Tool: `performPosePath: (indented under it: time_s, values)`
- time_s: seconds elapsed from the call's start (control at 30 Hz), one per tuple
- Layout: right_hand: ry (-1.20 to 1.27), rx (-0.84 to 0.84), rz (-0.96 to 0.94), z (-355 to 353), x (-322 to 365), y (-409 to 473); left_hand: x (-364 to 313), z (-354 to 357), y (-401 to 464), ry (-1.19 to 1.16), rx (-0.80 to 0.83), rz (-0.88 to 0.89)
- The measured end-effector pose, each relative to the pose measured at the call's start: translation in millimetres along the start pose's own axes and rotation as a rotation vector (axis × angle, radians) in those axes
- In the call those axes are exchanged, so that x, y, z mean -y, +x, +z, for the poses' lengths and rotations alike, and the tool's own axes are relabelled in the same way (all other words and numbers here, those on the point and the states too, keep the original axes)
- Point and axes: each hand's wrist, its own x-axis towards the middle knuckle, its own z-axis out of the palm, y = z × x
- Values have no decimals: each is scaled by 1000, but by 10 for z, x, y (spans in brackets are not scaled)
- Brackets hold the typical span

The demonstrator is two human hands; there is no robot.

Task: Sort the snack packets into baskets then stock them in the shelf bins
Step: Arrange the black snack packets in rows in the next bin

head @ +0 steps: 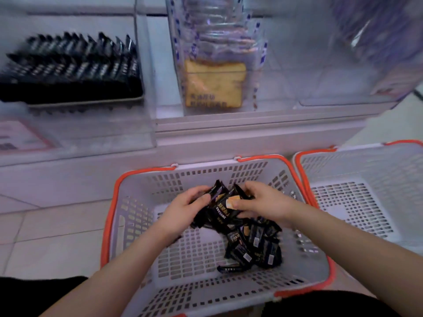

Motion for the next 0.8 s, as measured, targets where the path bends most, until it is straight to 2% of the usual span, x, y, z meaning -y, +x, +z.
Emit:
performPosePath:
  time_s: [0.07,0.13,0.2,0.33,0.43,0.47,0.57,0.7,0.8]
  values:
    - [49,-2,-16,71,121,-109,-173,-58,-116,63,23,54]
    - [97,-26,-28,143,229,-231,-326,-140,-226,233,41,131]
    - [10,-67,-67,237,321,-346,-480,-221,-343,377,19,218]
    - [-750,-317,-298,443,581,-536,-786,-419,-581,802,-74,386]
    - [-1292,-396,-721,681,818,-625,-1046,-623,-780,1065,-123,564]
    - [-1381,-420,-818,770,905,-649,-1132,-707,-851,1109,-136,618]
    - [-1354,-383,-833,991,1201,-684,-1335,-1002,-1050,1078,-181,700]
    - [-1192,-282,-826,1191,1600,-674,-1482,-1419,-1295,758,-210,646]
    - [-1026,-232,-875,1332,1919,-647,-1532,-1665,-1388,514,-278,682]
